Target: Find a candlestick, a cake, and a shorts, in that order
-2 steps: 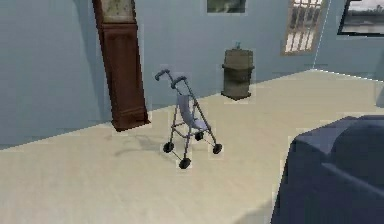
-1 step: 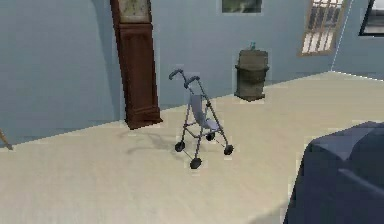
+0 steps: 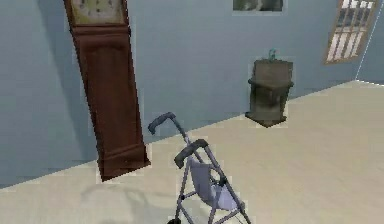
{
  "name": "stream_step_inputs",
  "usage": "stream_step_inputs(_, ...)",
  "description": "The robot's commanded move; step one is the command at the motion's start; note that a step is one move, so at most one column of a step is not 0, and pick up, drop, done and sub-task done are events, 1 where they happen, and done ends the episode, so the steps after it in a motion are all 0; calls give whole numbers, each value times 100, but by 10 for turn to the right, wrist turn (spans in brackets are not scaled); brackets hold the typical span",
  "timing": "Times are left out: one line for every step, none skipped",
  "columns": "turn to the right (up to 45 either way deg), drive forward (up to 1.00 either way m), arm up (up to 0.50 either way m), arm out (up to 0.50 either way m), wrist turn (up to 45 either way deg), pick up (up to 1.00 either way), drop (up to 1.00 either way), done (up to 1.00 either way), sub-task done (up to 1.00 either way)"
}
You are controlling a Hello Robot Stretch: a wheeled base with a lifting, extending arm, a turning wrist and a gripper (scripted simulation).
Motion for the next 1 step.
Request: stream_step_inputs(0,20,0,0,0,0,0,0,0)
